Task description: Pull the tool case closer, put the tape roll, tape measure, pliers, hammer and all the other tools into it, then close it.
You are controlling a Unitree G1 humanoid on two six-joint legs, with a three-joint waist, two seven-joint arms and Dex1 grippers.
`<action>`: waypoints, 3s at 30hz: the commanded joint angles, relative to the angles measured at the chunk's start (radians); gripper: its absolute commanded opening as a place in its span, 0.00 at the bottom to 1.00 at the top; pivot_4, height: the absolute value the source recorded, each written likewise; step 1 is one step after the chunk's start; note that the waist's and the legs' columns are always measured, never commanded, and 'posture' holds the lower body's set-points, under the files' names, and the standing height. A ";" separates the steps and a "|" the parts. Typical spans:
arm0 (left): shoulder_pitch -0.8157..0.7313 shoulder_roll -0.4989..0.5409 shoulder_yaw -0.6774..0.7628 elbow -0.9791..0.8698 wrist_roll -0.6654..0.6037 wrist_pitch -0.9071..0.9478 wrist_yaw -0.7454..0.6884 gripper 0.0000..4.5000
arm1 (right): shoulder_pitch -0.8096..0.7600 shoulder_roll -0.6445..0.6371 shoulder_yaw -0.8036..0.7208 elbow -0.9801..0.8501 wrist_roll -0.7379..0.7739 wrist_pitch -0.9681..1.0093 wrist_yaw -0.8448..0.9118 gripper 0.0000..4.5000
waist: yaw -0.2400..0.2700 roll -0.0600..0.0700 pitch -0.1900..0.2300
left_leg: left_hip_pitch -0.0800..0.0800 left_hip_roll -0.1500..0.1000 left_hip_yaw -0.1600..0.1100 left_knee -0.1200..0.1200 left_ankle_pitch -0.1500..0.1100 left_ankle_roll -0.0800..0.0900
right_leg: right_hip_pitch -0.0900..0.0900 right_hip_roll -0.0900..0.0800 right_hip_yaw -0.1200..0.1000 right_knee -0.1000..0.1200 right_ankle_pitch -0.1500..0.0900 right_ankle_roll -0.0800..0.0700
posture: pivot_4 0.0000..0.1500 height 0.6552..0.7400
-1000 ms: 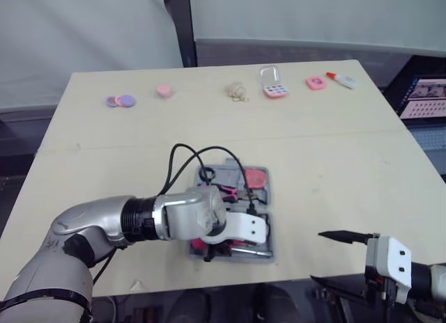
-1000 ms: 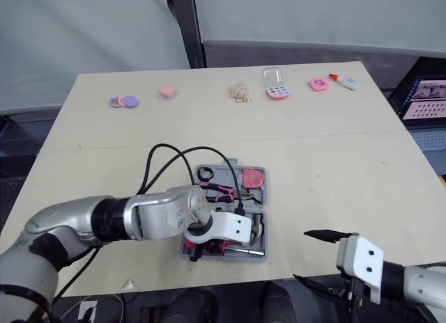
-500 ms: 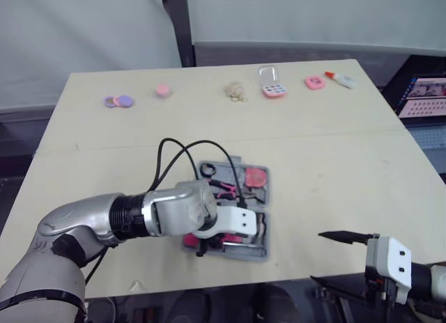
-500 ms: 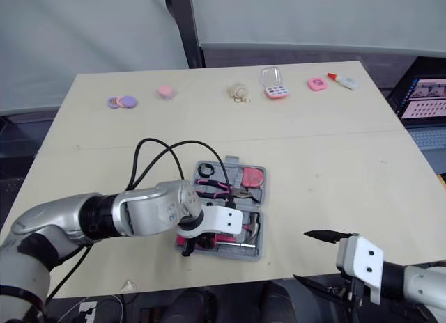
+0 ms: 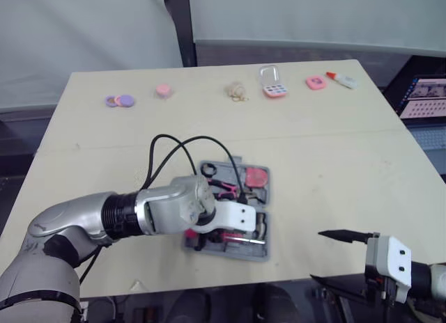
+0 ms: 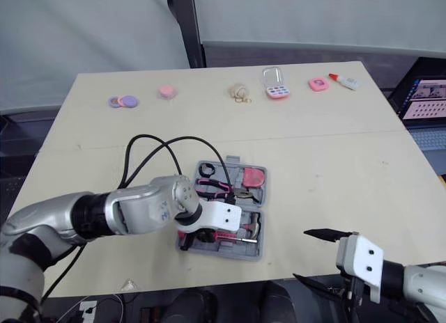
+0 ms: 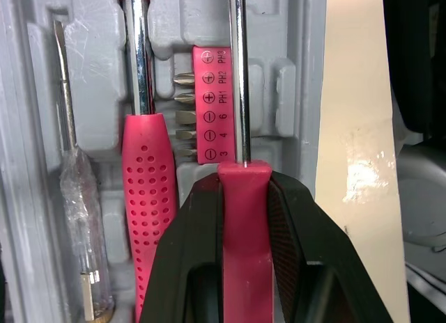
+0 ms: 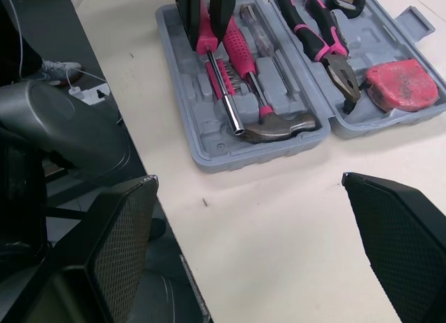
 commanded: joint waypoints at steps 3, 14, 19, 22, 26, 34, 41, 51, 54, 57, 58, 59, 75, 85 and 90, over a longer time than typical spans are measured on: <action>0.001 -0.006 -0.005 -0.051 0.027 -0.019 -0.042 0.11 | 0.005 0.009 -0.003 -0.024 0.008 -0.007 -0.008 1.00 | -0.001 0.000 0.000 | 0.000 0.000 0.000 0.000 0.000 0.000 | 0.000 0.000 0.000 0.000 0.000 0.000 | 1.00 1.00; 0.020 -0.024 -0.022 -0.020 0.062 -0.007 -0.057 0.11 | 0.013 0.010 -0.007 -0.030 0.008 -0.004 -0.010 1.00 | -0.001 0.000 0.000 | 0.000 0.000 0.000 0.000 0.000 0.000 | 0.000 0.000 0.000 0.000 0.000 0.000 | 1.00 1.00; 0.022 -0.037 -0.018 0.010 0.077 -0.002 -0.055 0.11 | 0.018 0.011 -0.008 -0.033 0.007 -0.005 -0.012 1.00 | 0.000 0.000 0.000 | 0.000 0.000 0.000 0.000 0.000 0.000 | 0.000 0.000 0.000 0.000 0.000 0.000 | 1.00 1.00; 0.022 -0.032 -0.026 0.007 0.085 -0.006 -0.063 0.11 | 0.017 0.011 -0.008 -0.031 0.008 -0.006 -0.013 1.00 | -0.001 0.000 0.000 | 0.000 0.000 0.000 0.000 0.000 0.000 | 0.000 0.000 0.000 0.000 0.000 0.000 | 1.00 1.00; 0.029 -0.031 -0.030 -0.004 0.088 0.001 -0.071 0.11 | 0.020 0.011 -0.009 -0.033 0.008 -0.006 -0.012 1.00 | -0.001 0.000 0.000 | 0.000 0.000 0.000 0.000 0.000 0.000 | 0.000 0.000 0.000 0.000 0.000 0.000 | 1.00 1.00; 0.021 -0.041 -0.034 0.004 0.087 0.017 -0.079 0.11 | 0.025 0.011 -0.013 -0.034 0.008 -0.007 -0.013 1.00 | -0.001 0.000 0.000 | 0.000 0.000 0.000 0.000 0.000 0.000 | 0.000 0.000 0.000 0.000 0.000 0.000 | 1.00 1.00; 0.025 -0.069 0.017 0.023 0.060 0.072 -0.075 0.59 | 0.026 0.014 -0.011 -0.034 0.007 -0.008 -0.015 1.00 | 0.002 0.000 0.000 | 0.000 0.000 0.000 0.000 0.000 0.000 | 0.000 0.000 0.000 0.000 0.000 0.000 | 1.00 1.00; 0.162 -0.174 0.524 -0.023 -0.185 0.228 -0.080 0.75 | -0.004 0.010 0.009 -0.018 0.006 -0.008 -0.014 1.00 | -0.001 0.000 0.000 | 0.000 0.000 -0.001 0.000 0.000 0.000 | 0.000 0.000 0.000 0.000 0.000 0.000 | 1.00 1.00; 0.249 -0.204 0.682 -0.008 -0.231 0.174 -0.066 0.50 | -0.020 0.009 0.016 -0.015 0.006 -0.004 -0.016 1.00 | -0.004 0.000 0.000 | 0.000 0.001 -0.001 0.000 0.000 0.000 | 0.000 0.000 0.000 0.000 0.000 0.000 | 1.00 1.00; 0.347 -0.205 0.818 0.023 -0.281 0.094 -0.076 0.15 | -0.034 0.007 0.019 -0.007 0.009 -0.004 -0.014 1.00 | -0.007 0.001 0.000 | 0.001 0.001 -0.001 0.000 0.000 0.000 | 0.000 0.000 0.000 0.000 0.000 0.000 | 1.00 1.00; 0.381 -0.192 0.839 0.033 -0.274 0.030 -0.083 0.06 | -0.040 0.006 0.020 -0.003 0.009 -0.005 -0.014 1.00 | -0.007 0.001 0.000 | 0.000 0.001 -0.001 0.000 0.000 0.000 | 0.000 0.000 0.000 0.000 0.000 0.000 | 1.00 1.00; 0.407 -0.185 0.859 0.050 -0.266 -0.043 -0.096 0.01 | -0.045 0.005 0.020 -0.001 0.011 -0.004 -0.014 1.00 | -0.008 0.001 -0.001 | 0.000 0.001 -0.001 0.000 0.000 0.000 | 0.000 0.000 -0.001 0.000 0.000 0.000 | 1.00 1.00; 0.885 -0.062 0.891 0.267 -0.068 -0.997 -0.358 0.01 | -0.102 0.025 0.048 0.006 0.001 -0.004 -0.047 1.00 | -0.020 0.001 -0.001 | 0.000 0.000 0.000 -0.003 0.000 0.000 | -0.002 -0.002 -0.002 -0.002 0.000 0.000 | 1.00 1.00; 0.943 -0.061 0.903 0.334 -0.019 -1.107 -0.349 0.01 | -0.072 0.024 0.020 -0.025 0.073 0.027 -0.041 1.00 | -0.023 0.001 -0.001 | 0.000 0.000 0.000 -0.004 0.000 0.001 | -0.002 -0.002 -0.002 -0.001 0.000 0.000 | 1.00 1.00; 0.946 -0.060 0.908 0.362 -0.004 -1.120 -0.340 0.01 | -0.077 0.042 0.035 -0.038 0.091 0.040 -0.066 1.00 | -0.023 0.001 -0.001 | 0.000 0.000 0.000 -0.004 -0.001 0.001 | -0.002 -0.002 -0.002 -0.002 0.000 0.000 | 1.00 1.00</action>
